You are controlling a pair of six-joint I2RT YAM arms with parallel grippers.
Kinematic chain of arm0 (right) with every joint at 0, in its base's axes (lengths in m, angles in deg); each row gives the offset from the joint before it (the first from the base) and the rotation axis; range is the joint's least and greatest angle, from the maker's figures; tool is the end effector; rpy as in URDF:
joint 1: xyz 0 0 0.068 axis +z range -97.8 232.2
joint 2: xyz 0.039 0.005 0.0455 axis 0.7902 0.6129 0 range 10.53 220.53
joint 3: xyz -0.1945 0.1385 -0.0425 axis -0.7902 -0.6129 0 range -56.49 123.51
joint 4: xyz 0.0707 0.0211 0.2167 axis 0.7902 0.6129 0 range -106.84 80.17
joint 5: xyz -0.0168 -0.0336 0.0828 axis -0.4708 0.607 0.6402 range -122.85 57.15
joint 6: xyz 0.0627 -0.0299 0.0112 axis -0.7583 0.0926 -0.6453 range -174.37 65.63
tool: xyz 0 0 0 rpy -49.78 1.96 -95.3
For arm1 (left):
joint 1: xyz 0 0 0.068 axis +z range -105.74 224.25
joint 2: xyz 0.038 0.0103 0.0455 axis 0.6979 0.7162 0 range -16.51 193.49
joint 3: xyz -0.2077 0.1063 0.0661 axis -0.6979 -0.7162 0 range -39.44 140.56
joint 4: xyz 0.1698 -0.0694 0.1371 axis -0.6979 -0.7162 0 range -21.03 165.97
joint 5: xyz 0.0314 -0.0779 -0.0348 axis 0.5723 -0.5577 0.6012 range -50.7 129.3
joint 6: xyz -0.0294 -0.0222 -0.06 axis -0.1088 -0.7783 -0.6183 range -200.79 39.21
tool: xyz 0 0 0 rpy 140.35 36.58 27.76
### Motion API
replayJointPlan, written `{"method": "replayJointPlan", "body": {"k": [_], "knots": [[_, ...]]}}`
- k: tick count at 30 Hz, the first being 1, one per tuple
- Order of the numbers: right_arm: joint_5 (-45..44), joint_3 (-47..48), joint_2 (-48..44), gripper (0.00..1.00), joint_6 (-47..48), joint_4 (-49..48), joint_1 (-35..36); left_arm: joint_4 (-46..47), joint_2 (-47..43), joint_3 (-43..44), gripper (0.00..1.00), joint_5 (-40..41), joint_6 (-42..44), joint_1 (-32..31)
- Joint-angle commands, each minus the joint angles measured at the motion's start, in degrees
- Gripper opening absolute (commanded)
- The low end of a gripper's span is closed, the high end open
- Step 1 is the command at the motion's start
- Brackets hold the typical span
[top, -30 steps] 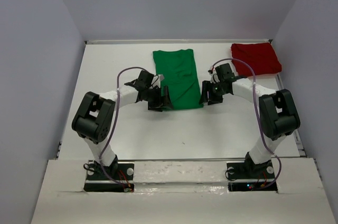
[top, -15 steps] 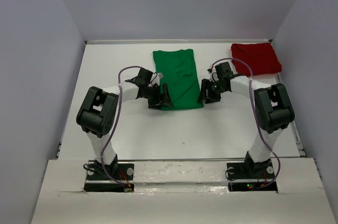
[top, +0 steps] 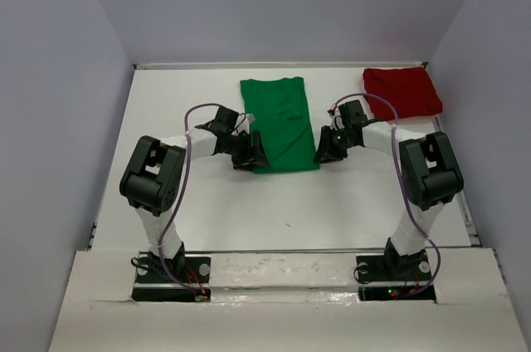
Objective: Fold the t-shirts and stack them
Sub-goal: Fold the tshirt
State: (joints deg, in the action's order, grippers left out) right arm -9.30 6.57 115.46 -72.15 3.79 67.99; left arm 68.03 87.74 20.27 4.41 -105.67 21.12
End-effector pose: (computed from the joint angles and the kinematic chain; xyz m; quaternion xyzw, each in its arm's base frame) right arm 0.3160 0.1132 0.1304 -0.0320 0.9516 0.2569 0.1656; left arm 0.3024 -0.1650 0.1381 0.0826 0.9047 -0.3842 0.1648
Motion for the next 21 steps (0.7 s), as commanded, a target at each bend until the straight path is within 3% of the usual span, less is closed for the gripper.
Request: {"method": "replayJointPlan", "body": {"k": [1, 3, 4, 11, 18, 21], "knots": [[-1.31, -2.42, -0.25, 0.29, -0.15, -0.14, 0.38, 0.74, 0.34, -0.55, 0.58, -1.05, -0.25, 0.37], [-1.58, -2.86, 0.10, 0.28, -0.24, -0.49, 0.91, 0.91, 0.61, -0.73, 0.44, -1.14, -0.34, 0.37], [-1.67, -3.21, 0.28, 0.27, -0.32, -0.58, 1.43, 1.09, 0.69, -0.90, 0.32, -1.23, -0.60, 0.28], [-1.23, -3.30, 0.90, 0.19, -0.68, -1.11, 2.58, 1.70, 0.61, -1.87, 0.02, -1.14, -0.43, 0.28], [-1.66, -4.09, -0.68, 0.00, -1.12, -1.20, 3.10, 1.88, -0.53, -2.92, 0.00, -0.88, -0.52, 0.28], [-2.10, -5.41, -2.35, 0.00, -1.91, -1.11, 4.33, 1.88, -1.76, -3.71, 0.00, -0.53, -0.60, 0.28]]}}
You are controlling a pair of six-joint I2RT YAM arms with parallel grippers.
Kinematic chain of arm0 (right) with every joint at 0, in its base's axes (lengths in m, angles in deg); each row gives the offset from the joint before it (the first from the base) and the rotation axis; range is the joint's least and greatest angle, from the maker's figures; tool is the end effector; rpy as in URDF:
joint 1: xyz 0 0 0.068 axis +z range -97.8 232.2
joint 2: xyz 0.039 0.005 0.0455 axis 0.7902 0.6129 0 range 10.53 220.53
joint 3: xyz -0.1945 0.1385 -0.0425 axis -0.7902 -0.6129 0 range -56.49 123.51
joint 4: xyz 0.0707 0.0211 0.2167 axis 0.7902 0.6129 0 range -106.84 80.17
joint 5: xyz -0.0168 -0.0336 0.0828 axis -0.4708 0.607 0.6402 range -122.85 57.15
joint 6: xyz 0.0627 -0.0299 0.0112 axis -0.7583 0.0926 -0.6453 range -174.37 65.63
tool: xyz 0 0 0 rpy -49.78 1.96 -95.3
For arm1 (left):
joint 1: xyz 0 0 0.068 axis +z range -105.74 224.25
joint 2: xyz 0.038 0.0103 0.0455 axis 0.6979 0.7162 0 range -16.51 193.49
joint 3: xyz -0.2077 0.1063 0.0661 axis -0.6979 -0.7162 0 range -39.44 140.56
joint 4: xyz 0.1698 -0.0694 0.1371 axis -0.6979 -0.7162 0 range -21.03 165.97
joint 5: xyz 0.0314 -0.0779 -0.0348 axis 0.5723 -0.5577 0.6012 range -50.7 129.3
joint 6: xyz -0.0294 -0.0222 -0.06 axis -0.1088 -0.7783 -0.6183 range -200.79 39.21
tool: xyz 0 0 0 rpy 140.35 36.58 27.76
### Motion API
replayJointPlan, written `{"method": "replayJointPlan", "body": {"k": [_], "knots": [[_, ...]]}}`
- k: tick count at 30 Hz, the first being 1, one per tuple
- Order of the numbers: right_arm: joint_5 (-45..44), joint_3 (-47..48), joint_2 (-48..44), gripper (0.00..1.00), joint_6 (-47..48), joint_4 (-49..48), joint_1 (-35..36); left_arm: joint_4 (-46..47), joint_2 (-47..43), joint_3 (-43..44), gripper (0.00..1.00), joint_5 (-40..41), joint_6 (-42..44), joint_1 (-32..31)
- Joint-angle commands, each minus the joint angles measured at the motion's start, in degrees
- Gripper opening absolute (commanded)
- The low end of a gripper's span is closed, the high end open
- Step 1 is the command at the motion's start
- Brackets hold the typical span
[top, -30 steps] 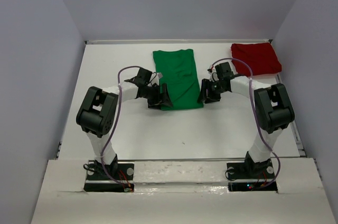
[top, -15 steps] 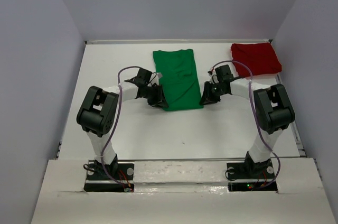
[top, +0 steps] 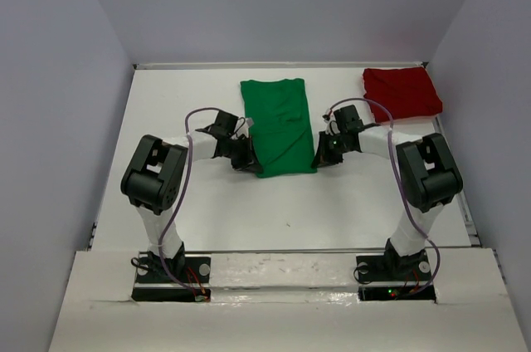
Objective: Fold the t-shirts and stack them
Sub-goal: Fold the tshirt
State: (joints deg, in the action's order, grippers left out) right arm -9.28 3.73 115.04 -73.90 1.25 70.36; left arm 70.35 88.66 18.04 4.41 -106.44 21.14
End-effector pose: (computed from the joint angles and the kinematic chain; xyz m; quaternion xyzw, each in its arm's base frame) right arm 0.3057 0.1245 0.1228 -0.0374 0.9511 0.2632 0.1572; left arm 0.2989 -0.1634 0.1257 0.0742 0.9074 -0.3831 0.1560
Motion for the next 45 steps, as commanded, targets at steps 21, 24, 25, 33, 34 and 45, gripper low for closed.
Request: {"method": "replayJointPlan", "body": {"k": [21, 24, 25, 33, 34, 45], "knots": [[-13.82, -13.29, -28.21, 0.00, -7.80, 11.52, 10.59, -6.32, -37.47, -17.39, 0.00, 5.45, -9.76, -5.09], [-15.04, -13.82, -33.12, 0.00, -10.00, 13.90, 13.57, -6.94, -40.73, -19.41, 0.00, 5.89, -12.31, -6.85], [-15.48, -13.91, -34.27, 0.00, -11.31, 15.47, 14.27, -7.11, -41.61, -19.85, 0.00, 6.06, -12.93, -7.47], [-19.26, -17.16, -43.42, 0.00, -16.41, 21.45, 20.77, -8.35, -47.59, -24.07, 0.00, 8.18, -17.41, -12.04], [-20.14, -17.16, -43.86, 0.00, -17.64, 22.07, 21.65, -8.35, -48.03, -24.34, 0.00, 8.18, -17.77, -12.13], [-30.24, -4.88, -35.97, 0.00, -14.76, 24.54, 24.56, -12.74, -44.53, -15.48, 0.00, 11.95, -14.00, -11.78]]}}
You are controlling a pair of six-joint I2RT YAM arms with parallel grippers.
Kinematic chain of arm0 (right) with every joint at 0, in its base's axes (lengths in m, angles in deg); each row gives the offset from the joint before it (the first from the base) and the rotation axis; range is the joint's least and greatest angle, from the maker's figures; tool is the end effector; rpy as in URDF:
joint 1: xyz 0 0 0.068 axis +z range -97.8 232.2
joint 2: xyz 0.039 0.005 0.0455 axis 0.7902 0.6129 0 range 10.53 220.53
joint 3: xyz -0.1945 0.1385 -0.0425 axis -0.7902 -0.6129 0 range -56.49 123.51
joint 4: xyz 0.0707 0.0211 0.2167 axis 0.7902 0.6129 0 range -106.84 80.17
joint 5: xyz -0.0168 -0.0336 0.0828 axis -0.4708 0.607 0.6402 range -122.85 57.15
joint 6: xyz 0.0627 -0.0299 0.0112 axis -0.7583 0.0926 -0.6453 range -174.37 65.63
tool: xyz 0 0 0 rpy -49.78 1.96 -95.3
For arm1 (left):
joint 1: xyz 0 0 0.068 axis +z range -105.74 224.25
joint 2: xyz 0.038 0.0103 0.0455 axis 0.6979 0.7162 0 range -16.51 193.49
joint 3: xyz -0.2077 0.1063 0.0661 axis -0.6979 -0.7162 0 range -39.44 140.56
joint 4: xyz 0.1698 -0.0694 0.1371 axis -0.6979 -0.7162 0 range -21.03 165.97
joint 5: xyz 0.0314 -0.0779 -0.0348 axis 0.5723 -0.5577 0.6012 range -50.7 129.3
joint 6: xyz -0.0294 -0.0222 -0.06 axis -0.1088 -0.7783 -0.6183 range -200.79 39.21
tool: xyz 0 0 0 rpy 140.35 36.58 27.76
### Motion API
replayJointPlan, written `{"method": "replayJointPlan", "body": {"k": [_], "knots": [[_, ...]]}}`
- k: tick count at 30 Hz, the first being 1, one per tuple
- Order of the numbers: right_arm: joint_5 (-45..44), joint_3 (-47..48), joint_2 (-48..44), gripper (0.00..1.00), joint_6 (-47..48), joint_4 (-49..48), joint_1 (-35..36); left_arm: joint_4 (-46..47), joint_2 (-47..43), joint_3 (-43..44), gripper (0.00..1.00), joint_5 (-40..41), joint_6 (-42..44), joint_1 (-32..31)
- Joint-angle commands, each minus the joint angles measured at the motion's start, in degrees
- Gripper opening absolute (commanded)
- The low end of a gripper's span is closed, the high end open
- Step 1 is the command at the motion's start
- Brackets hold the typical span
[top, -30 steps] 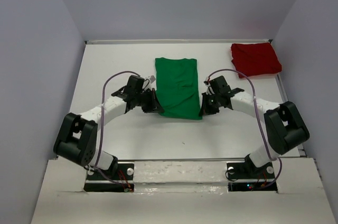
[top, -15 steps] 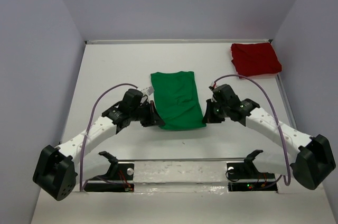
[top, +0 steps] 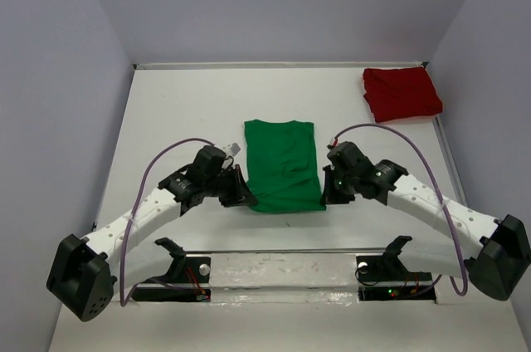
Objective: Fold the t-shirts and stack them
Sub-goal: Fold the tshirt
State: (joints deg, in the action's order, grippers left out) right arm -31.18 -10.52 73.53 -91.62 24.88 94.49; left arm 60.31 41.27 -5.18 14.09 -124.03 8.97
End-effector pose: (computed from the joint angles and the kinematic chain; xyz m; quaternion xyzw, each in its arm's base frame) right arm 0.1475 0.1365 0.2042 -0.0463 0.9618 0.1831 0.1981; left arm 0.1576 -0.1415 0.2017 0.0322 0.8859 -0.4177 0.1994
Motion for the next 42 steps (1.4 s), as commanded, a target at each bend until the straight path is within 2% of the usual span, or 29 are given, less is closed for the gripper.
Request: {"method": "replayJointPlan", "body": {"k": [1, 3, 6, 9, 10, 11, 15, 16, 18, 21, 27, 34, 37, 42], "knots": [[-9.40, 11.40, 7.55, 0.00, 2.98, 0.83, 0.43, -3.14, 4.17, 9.49, 0.00, 2.19, 4.56, 0.83], [-13.25, 18.75, 15.52, 0.00, 6.65, 1.44, 0.43, -4.29, 9.44, 15.90, 0.00, 1.66, 7.98, 2.75], [-13.36, 26.60, 23.20, 0.00, 9.47, 1.44, -1.41, -7.53, 17.26, 26.53, 0.00, 1.66, 11.85, 5.22], [-10.65, 36.97, 31.72, 0.00, 13.60, 0.04, -7.19, -8.68, 25.78, 36.55, 0.00, -0.88, 15.81, 9.61], [-10.29, 42.65, 36.70, 0.00, 15.35, 0.12, -8.43, -10.34, 31.98, 39.28, 0.00, -1.41, 18.35, 11.63], [-10.11, 45.23, 39.19, 0.00, 16.85, -0.49, -9.49, -12.53, 35.44, 46.18, 0.00, -0.81, 19.33, 12.52], [-6.34, 59.11, 52.11, 0.00, 20.47, 2.74, -13.71, -14.13, 47.93, 58.18, 0.00, -0.37, 22.15, 13.93], [-6.68, 61.06, 53.87, 0.00, 20.90, 2.50, -14.85, -16.05, 53.26, 60.55, 0.00, -2.71, 23.02, 14.63], [-4.41, 65.54, 58.88, 0.00, 22.31, 2.67, -15.91, -17.73, 57.43, 65.39, 0.00, -2.74, 24.08, 15.60], [-2.92, 69.58, 64.32, 0.00, 23.46, 4.34, -18.19, -17.11, 62.27, 68.12, 0.00, -3.63, 24.18, 16.39], [-2.46, 73.10, 69.09, 0.00, 26.17, 3.11, -20.57, -16.42, 69.13, 70.51, 0.00, -7.75, 24.53, 17.36], [-1.06, 77.51, 73.93, 0.00, 29.26, 0.66, -23.12, -10.88, 67.38, 65.50, 0.00, -8.45, 22.50, 17.45], [-0.80, 81.63, 75.86, 0.00, 29.35, 3.81, -23.12, -10.79, 66.50, 64.79, 0.00, -8.19, 22.94, 17.45], [0.18, 78.49, 72.27, 0.00, 28.99, 3.20, -23.12, -10.27, 63.25, 62.42, 0.00, -6.08, 22.94, 17.45]]}}
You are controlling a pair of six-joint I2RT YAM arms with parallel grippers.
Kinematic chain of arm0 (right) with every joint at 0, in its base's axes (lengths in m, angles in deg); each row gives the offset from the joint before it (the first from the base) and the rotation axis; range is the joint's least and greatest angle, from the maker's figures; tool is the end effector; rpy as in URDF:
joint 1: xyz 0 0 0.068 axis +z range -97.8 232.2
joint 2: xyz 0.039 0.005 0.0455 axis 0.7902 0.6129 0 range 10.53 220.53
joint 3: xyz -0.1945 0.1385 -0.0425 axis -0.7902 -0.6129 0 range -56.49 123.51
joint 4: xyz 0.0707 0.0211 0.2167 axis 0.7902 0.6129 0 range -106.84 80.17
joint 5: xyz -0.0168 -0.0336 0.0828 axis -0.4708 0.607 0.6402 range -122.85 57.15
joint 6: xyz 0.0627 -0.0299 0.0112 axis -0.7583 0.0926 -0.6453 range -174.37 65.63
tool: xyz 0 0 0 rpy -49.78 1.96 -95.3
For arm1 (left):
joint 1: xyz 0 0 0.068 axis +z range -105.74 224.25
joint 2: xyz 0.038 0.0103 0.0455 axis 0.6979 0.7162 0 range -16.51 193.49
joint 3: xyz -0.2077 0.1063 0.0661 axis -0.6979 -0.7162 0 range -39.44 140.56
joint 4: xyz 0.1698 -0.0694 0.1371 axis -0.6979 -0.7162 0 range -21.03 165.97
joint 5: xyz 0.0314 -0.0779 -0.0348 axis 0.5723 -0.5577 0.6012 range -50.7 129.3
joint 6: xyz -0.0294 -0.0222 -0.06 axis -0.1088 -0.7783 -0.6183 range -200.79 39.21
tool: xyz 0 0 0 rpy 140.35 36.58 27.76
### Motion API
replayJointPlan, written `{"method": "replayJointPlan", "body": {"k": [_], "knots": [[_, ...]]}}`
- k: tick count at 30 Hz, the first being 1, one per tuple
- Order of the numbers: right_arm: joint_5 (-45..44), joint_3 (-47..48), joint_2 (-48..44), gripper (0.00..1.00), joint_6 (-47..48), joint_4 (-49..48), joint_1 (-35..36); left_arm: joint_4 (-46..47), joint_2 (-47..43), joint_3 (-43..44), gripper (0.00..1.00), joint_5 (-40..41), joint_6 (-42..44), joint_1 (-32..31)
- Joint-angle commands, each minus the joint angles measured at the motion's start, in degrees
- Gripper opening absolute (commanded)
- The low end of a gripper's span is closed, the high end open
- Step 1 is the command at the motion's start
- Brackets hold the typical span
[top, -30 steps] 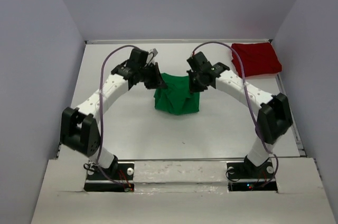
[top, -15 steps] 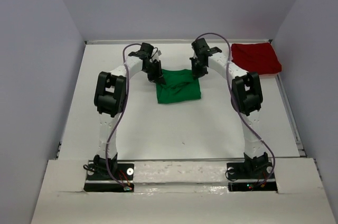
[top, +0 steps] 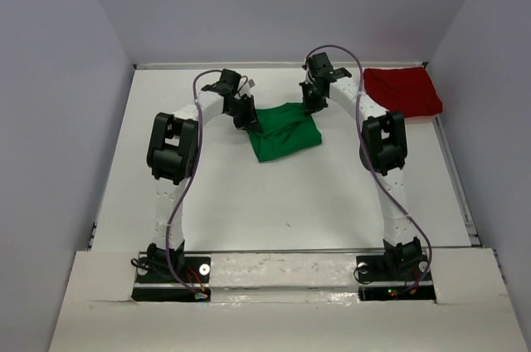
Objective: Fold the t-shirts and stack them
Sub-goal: Fold the tshirt
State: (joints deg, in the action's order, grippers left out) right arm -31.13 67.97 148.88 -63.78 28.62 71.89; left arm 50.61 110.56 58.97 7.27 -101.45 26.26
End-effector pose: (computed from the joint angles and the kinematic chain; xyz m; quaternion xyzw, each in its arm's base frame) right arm 0.4504 0.1630 0.1628 -0.0904 0.9601 0.0804 0.2523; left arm 0.4142 -0.1666 0.1515 0.0639 0.9159 -0.3459 0.1933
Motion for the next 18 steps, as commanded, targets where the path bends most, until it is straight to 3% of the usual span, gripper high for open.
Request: {"method": "replayJointPlan", "body": {"k": [1, 18], "knots": [[-0.13, -0.79, -3.86, 0.00, 1.06, -0.71, -0.52, -0.48, -6.39, -1.99, 0.00, 0.83, 0.45, 0.07], [-0.22, 5.26, -3.16, 0.00, 3.87, 3.24, -0.52, -2.67, -0.50, 7.32, 0.00, 1.18, -0.34, 1.56]]}}
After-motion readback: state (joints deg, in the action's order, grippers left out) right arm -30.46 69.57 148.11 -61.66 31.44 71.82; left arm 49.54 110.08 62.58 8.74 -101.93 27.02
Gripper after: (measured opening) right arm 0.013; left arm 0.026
